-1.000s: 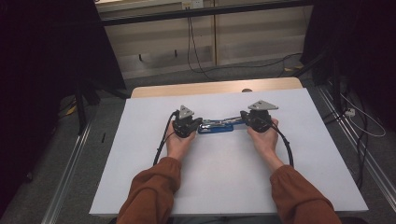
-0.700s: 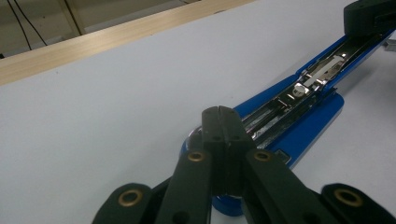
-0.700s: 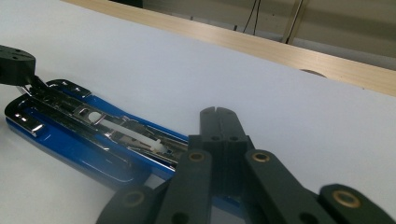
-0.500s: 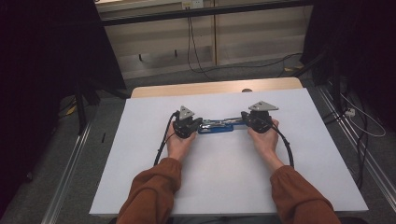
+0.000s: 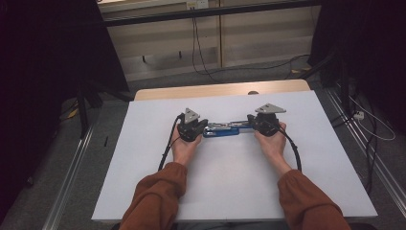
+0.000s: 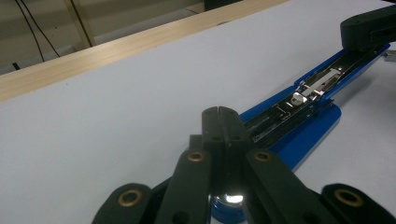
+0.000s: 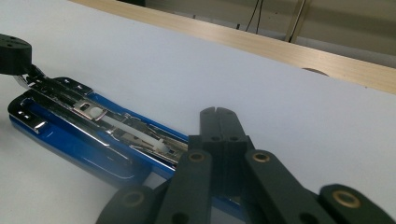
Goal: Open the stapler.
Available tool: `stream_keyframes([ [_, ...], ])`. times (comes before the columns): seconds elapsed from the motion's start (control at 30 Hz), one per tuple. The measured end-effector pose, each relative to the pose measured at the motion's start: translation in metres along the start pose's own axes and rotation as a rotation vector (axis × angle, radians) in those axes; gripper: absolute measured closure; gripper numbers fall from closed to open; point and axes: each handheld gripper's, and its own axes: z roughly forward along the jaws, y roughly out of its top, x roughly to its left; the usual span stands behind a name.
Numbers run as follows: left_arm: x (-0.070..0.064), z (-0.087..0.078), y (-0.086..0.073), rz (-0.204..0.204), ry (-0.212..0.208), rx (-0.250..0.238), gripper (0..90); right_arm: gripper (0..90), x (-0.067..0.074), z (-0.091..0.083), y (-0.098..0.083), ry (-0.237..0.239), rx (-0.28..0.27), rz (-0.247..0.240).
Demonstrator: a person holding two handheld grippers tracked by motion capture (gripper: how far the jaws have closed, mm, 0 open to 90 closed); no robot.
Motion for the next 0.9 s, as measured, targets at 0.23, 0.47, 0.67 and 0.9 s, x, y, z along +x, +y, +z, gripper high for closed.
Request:
stream_keyframes([
  [0.23,0.003,-0.002,0.000,-0.028,-0.025,-0.019,86.5,90.0,-0.003,-0.003,0.002,0.026,-0.016,0.027],
  [0.47,0.003,-0.005,0.001,-0.032,-0.036,-0.036,74.3,86.7,-0.006,-0.007,0.005,0.057,-0.033,0.027],
  [0.67,0.004,-0.007,0.003,-0.047,-0.018,-0.040,51.6,79.8,-0.007,-0.009,0.005,0.070,-0.037,0.034],
  [0.9,0.008,-0.011,0.005,-0.043,0.021,-0.033,24.8,51.7,-0.008,-0.011,0.006,0.070,-0.059,0.041],
])
